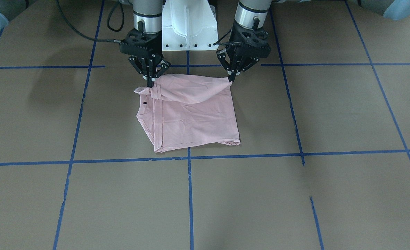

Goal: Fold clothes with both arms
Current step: 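Lift the near edge with both grippers and fold it away from the robot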

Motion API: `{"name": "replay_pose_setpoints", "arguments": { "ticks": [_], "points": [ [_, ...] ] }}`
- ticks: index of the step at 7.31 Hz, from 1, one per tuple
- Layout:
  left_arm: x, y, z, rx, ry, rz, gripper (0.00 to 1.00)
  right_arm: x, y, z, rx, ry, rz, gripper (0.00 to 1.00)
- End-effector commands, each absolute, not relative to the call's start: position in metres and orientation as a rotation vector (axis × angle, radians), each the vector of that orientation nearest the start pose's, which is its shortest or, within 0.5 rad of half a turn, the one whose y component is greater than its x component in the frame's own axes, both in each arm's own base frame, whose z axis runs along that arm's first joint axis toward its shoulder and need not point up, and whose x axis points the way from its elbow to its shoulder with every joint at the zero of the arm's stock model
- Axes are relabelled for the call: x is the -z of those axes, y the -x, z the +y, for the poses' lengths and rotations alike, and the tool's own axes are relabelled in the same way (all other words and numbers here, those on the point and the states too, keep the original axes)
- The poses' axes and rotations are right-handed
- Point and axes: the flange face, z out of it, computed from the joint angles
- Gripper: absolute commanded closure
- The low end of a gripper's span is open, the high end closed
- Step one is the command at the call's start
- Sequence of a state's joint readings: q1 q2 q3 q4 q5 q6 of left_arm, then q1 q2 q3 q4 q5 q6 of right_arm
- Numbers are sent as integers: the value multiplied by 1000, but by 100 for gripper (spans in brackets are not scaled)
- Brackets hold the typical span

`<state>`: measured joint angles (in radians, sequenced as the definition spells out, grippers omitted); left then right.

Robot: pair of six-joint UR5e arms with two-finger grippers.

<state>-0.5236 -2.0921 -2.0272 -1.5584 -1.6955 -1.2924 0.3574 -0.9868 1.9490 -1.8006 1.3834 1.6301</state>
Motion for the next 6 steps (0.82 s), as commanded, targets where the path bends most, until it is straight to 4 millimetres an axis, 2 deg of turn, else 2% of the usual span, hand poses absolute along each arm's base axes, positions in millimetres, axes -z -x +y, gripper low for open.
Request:
{"name": "replay_pose_setpoints", "arguments": {
  "ticks": [1, 2, 3, 4, 5, 6],
  "points": [
    [-206, -454, -438, 177, -303, 897, 100, -215, 534, -412, -487, -314, -662, 100],
    [-228, -472, -458, 177, -315, 895, 100, -217, 544, -435, -488, -322, -629, 91],
    [-247, -473, -491, 154, -357, 872, 81, -235, 557, -478, -449, -329, -618, 1],
    [-254, -462, -516, 70, -413, 839, 1, -247, 553, -531, -410, -301, -630, 0],
    [-253, -441, -529, -24, -407, 863, 0, -247, 530, -556, -316, -250, -669, 0],
    [-252, -434, -529, -92, -390, 883, 0, -247, 518, -563, -280, -215, -689, 0]
  ]
}}
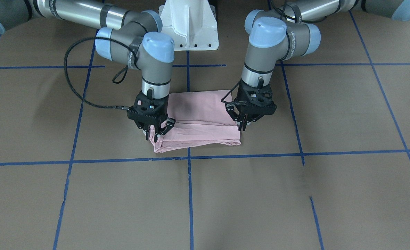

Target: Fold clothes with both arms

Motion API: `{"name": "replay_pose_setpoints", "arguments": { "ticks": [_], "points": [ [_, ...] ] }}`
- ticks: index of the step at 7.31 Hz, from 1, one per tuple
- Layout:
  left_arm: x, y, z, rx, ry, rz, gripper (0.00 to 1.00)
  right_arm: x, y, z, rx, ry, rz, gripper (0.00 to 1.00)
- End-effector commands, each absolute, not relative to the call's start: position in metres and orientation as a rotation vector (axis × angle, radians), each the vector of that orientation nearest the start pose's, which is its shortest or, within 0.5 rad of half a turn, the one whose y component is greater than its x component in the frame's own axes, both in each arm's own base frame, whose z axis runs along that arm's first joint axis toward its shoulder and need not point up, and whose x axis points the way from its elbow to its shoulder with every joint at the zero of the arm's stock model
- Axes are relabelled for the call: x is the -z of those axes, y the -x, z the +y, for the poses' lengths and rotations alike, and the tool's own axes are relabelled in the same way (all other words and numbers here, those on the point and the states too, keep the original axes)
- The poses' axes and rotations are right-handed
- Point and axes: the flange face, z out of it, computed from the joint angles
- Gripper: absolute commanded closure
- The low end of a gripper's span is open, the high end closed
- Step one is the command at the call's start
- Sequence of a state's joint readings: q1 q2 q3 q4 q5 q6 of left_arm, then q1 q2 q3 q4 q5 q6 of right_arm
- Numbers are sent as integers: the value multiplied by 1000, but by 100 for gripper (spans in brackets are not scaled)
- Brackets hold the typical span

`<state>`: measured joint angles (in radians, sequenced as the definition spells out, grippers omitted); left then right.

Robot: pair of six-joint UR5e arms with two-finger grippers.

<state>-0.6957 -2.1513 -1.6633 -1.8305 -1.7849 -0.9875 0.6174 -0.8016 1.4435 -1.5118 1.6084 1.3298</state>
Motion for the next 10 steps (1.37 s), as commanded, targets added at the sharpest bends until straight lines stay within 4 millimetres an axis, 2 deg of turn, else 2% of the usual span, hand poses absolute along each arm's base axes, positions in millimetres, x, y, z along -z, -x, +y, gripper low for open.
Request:
{"name": "replay_pose_setpoints", "arguments": {
  "ticks": [1, 2, 3, 4, 5, 6, 7, 8, 9, 10],
  "points": [
    [-250, -429, -526, -96, -398, 889, 0, -247, 512, -568, -273, -215, -691, 0],
    [-250, -418, -516, -130, -423, 889, 0, -246, 493, -574, -228, -215, -703, 0],
    [-242, -384, -514, -199, -485, 877, 0, -259, 455, -582, -202, -200, -715, 0],
    [-245, -337, -514, -267, -479, 844, 0, -277, 399, -594, -114, -211, -703, 0],
    [-246, -282, -519, -337, -506, 767, 0, -301, 333, -610, 24, -222, -689, 0],
    [-261, -225, -526, -388, -522, 695, 0, -342, 262, -617, 103, -229, -669, 0],
    [-291, -158, -536, -468, -538, 670, 0, -395, 181, -623, 185, -256, -613, 0],
    [-338, -97, -540, -561, -551, 601, 0, -451, 102, -620, 250, -247, -597, 0],
    [-379, -39, -533, -556, -536, 548, 0, -517, 35, -596, 308, -216, -614, 0],
    [-416, -27, -518, -516, -469, 566, 0, -600, 3, -539, 268, -115, -599, 0]
  ]
}}
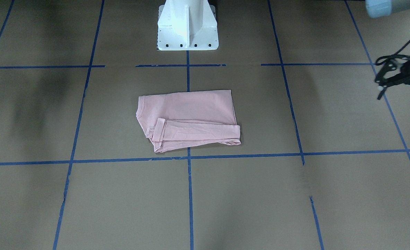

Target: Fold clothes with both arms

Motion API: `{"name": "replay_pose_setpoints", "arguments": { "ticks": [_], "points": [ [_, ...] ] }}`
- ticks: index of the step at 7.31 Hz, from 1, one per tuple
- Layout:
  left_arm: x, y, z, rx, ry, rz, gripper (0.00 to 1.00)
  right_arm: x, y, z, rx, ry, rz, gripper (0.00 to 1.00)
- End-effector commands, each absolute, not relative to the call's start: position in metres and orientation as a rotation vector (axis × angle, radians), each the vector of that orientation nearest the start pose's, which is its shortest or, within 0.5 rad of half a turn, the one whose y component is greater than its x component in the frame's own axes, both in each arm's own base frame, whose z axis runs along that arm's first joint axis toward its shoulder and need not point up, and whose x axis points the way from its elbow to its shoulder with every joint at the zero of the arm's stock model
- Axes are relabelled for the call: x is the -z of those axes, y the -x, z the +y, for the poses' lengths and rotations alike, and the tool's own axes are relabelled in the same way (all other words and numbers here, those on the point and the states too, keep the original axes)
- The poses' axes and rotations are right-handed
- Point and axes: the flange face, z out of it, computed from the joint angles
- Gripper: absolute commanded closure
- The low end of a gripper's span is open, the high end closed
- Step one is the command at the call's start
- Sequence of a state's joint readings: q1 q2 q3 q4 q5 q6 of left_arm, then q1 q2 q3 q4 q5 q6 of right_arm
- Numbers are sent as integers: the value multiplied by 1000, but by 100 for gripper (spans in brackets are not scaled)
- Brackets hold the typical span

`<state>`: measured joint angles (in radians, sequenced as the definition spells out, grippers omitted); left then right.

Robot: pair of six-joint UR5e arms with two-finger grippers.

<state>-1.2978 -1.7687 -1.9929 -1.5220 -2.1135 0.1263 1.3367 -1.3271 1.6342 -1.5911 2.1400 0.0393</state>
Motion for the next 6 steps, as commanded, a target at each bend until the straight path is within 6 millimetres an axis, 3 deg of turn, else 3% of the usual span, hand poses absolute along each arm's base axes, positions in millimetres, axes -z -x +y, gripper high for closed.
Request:
{"name": "replay_pose_setpoints", "arguments": {
  "ticks": [1, 2, 3, 4, 5, 6],
  "points": [
    [-446, -25, -514, -467, -400, 572, 0, -640, -34, -520, 194, -66, -583, 0],
    [-482, -21, -506, -439, -331, 571, 0, -666, -57, -500, 131, -28, -586, 0],
    [-515, 23, -504, -338, -287, 565, 0, -679, -73, -485, 84, -13, -597, 0],
    [-546, 45, -495, -272, -230, 677, 0, -694, -83, -466, 49, 9, -634, 0],
    [-602, 55, -448, -223, -173, 842, 0, -703, -88, -448, 23, 21, -686, 0],
    [-628, 69, -413, -189, -186, 857, 0, -704, -87, -441, 20, 24, -694, 0]
  ]
}}
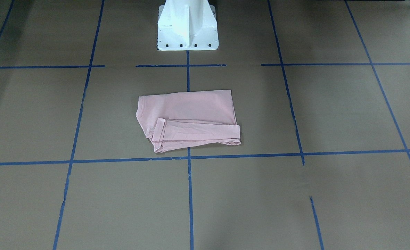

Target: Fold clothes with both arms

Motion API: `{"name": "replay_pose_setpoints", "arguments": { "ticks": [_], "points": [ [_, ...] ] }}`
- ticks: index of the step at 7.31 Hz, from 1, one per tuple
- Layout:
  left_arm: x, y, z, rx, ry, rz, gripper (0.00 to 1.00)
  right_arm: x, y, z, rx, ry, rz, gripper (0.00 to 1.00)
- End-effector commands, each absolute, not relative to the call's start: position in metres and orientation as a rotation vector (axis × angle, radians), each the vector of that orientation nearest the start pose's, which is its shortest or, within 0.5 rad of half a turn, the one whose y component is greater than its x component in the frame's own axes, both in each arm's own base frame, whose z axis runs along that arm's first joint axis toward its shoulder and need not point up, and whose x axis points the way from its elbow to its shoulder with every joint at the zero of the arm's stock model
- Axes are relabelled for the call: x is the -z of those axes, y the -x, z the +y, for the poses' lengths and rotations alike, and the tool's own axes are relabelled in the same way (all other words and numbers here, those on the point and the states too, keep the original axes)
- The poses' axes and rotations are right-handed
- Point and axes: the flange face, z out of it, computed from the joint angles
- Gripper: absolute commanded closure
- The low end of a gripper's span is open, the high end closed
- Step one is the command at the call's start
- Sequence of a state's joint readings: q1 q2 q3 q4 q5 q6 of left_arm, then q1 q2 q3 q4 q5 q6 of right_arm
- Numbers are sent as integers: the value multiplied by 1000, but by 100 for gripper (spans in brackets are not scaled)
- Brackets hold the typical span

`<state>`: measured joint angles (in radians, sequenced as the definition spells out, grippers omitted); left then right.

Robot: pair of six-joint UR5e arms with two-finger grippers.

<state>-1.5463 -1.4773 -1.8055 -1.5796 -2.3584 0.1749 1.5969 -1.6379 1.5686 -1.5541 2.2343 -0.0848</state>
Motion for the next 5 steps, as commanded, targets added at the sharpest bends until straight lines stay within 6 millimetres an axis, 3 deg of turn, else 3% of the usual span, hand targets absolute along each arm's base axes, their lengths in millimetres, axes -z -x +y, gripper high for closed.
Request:
{"name": "replay_pose_setpoints", "arguments": {
  "ticks": [1, 5],
  "points": [
    [-635, 73, -406, -163, -169, 857, 0, -704, -88, -441, 20, 24, -693, 0],
    [-632, 78, -414, -178, -186, 774, 0, -704, -88, -441, 19, 23, -693, 0]
  ]
}}
